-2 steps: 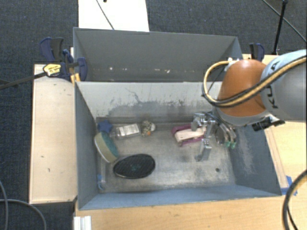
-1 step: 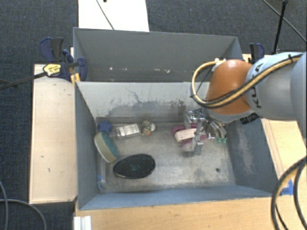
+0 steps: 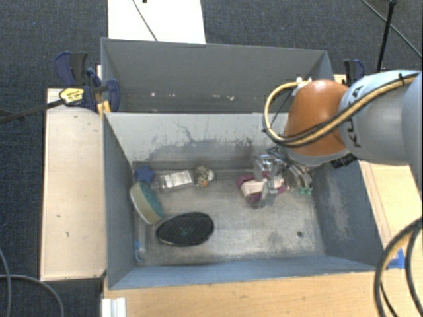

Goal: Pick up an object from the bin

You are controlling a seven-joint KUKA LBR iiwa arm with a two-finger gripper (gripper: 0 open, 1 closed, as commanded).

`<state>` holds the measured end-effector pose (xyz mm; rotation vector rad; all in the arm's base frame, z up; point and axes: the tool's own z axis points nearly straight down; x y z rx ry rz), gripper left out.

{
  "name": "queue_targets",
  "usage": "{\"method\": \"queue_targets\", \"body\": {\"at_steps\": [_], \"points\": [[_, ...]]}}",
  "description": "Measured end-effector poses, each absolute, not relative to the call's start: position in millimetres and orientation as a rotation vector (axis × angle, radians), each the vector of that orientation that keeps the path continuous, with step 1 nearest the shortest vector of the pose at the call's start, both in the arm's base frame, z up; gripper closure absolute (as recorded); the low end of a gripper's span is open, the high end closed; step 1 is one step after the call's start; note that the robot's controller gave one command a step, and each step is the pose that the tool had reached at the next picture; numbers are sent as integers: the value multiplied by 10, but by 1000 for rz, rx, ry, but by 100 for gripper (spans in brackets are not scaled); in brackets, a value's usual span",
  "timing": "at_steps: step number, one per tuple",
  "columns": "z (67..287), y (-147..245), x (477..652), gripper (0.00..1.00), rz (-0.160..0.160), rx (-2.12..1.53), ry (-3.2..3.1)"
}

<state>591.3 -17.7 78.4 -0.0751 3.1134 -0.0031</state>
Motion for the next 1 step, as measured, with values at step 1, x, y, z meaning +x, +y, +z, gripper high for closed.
{"method": "queue_targets", "body": {"at_steps": [1], "points": [[772,-90,5965,100,-9,-25,3123]]}}
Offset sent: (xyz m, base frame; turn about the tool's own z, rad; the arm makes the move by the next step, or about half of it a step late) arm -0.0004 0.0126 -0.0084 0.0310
